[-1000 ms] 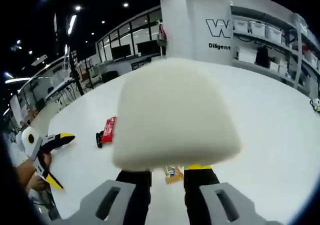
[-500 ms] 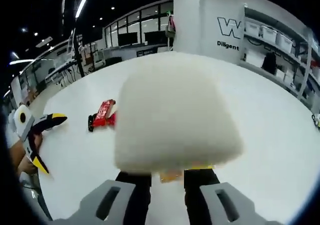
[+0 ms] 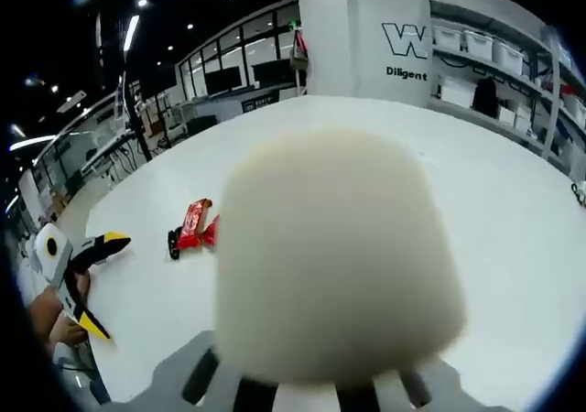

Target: Place the target food into the container with the food tongs after gripping and lifting it, then release it inside without dropping or visibly crushing the food.

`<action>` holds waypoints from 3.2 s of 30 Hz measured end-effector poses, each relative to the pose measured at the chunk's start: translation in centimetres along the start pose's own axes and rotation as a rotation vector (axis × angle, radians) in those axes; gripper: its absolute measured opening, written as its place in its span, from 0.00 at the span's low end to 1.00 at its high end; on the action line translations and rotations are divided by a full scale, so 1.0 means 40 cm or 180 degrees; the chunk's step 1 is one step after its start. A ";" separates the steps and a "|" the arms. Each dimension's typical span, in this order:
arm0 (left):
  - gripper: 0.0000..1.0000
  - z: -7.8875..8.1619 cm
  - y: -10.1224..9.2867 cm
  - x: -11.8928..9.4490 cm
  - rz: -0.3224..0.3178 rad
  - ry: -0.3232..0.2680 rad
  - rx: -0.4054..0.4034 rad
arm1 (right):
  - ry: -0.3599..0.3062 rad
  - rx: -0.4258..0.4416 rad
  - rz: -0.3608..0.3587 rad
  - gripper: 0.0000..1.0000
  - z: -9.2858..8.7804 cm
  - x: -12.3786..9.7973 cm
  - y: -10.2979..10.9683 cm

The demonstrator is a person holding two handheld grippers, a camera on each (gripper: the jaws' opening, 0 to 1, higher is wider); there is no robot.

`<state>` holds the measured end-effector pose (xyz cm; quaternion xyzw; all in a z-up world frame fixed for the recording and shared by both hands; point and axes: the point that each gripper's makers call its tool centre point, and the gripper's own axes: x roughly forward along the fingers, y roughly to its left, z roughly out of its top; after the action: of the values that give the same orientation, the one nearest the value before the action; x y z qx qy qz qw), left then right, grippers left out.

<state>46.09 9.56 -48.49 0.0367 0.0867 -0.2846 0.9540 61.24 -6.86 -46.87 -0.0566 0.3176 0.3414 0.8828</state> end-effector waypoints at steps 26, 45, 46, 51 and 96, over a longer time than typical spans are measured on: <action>0.88 0.004 -0.005 -0.002 -0.0013 -0.0035 0.0043 | -0.0174 -0.0105 0.0050 0.12 0.172 0.127 0.045; 0.89 0.003 -0.007 0.000 -0.0057 -0.0058 0.0097 | 0.0017 -0.0146 -0.0011 0.13 0.147 0.220 0.038; 0.89 0.004 -0.007 0.001 -0.0062 -0.0063 0.0098 | 0.0000 -0.0157 -0.0009 0.13 0.148 0.218 0.038; 0.89 0.004 -0.004 0.002 -0.0075 -0.0076 0.0075 | -0.0017 -0.0098 0.0002 0.15 0.157 0.212 0.037; 0.88 -0.001 -0.023 -0.003 -0.0132 -0.0004 -0.0025 | -0.0585 0.0222 0.0220 0.16 0.075 -0.076 0.129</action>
<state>45.47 8.85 -48.54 0.0309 0.0880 -0.3040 0.9481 57.80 -3.70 -42.06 0.0167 0.2487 0.3642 0.8973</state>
